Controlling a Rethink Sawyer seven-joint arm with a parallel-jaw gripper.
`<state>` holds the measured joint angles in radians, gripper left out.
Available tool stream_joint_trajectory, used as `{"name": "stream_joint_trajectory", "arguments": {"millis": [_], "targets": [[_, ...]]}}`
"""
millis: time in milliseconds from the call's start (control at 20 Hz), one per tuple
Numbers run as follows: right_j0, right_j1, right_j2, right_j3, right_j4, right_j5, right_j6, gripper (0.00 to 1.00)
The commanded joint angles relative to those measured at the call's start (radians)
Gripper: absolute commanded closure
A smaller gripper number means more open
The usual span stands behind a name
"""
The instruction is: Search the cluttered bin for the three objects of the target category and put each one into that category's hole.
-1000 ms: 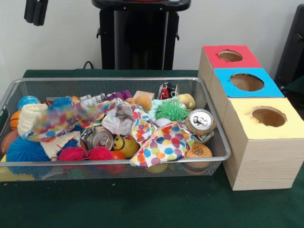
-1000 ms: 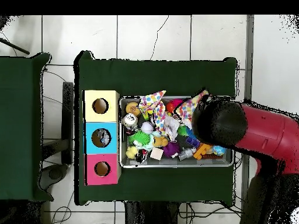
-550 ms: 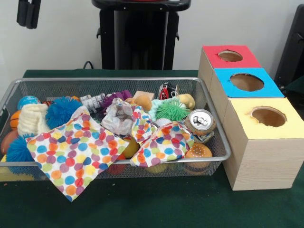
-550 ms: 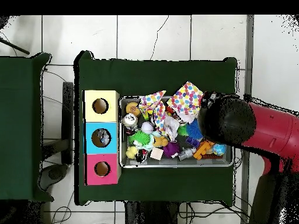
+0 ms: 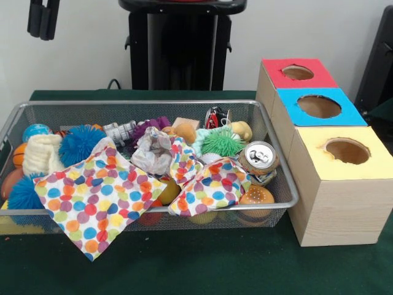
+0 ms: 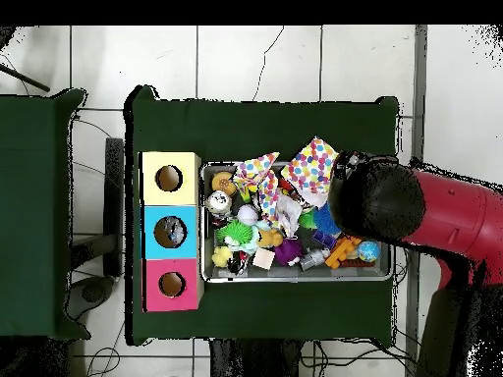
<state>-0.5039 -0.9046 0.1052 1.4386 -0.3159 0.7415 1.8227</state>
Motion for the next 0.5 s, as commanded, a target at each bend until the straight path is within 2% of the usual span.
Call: {"name": "stream_joint_trajectory", "arguments": {"millis": [50, 300, 500], "targets": [[0.044, -0.022, 0.015, 0.128, -0.125, 0.019, -0.131, 1.00], [0.135, -0.039, -0.057, 0.103, -0.239, 0.088, -0.092, 1.00], [0.163, -0.032, -0.066, 0.067, -0.250, 0.185, -0.114, 1.00]]}}
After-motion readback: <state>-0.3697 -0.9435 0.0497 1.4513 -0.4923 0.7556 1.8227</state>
